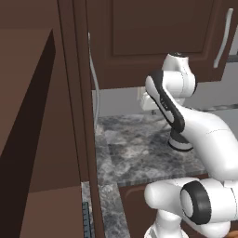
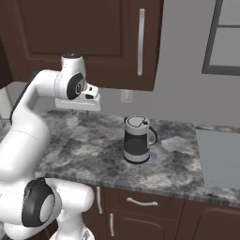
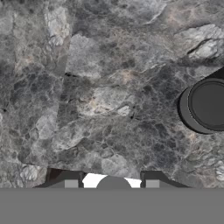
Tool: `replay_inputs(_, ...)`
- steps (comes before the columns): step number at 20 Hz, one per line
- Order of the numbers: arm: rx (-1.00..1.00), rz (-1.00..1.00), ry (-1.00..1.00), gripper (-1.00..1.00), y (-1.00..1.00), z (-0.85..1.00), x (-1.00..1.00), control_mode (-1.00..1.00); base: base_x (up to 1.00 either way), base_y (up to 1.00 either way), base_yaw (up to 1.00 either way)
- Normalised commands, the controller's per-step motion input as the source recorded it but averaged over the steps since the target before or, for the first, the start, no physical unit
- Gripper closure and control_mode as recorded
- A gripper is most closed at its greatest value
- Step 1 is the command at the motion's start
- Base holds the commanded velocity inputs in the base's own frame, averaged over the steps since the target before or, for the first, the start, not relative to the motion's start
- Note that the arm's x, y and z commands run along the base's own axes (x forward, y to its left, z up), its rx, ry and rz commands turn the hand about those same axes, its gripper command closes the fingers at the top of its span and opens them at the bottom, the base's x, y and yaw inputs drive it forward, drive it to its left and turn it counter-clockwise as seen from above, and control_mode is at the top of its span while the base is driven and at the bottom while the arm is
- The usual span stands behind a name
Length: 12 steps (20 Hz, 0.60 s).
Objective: Navigate to the stand mixer.
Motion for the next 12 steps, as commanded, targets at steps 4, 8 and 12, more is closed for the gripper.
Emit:
replay_inputs(4,0.00,0.00,0.00,-1.00,-0.05,-0.04,-0.30,-1.00,0.00,0.00,0.00)
replay_inputs(8,0.00,0.00,0.00,-1.00,-0.10,-0.26,-0.74,-1.00,0.00,0.00,0.00)
replay_inputs(12,0.00,0.00,0.00,-1.00,-0.07,-0.32,-0.73,-1.00,0.00,0.00,0.00)
